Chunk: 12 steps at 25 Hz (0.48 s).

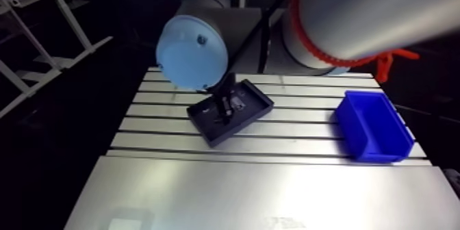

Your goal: Pick up the M10 bolt from the tray and put it into the blue bin.

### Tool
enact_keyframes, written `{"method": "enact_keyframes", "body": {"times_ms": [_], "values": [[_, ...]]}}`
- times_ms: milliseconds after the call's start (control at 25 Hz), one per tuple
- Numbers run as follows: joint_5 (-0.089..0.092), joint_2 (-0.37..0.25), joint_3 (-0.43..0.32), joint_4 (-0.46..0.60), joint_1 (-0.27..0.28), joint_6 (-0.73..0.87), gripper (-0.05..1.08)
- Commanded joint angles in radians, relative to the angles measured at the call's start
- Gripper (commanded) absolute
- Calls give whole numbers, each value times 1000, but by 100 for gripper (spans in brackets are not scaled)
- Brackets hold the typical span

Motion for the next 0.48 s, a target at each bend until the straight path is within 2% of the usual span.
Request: {"method": "enact_keyframes", "body": {"times_ms": [40, 480], "values": [[-6, 1, 5, -12, 1, 0, 66], [-3, -1, 8, -22, 1, 0, 64]]}}
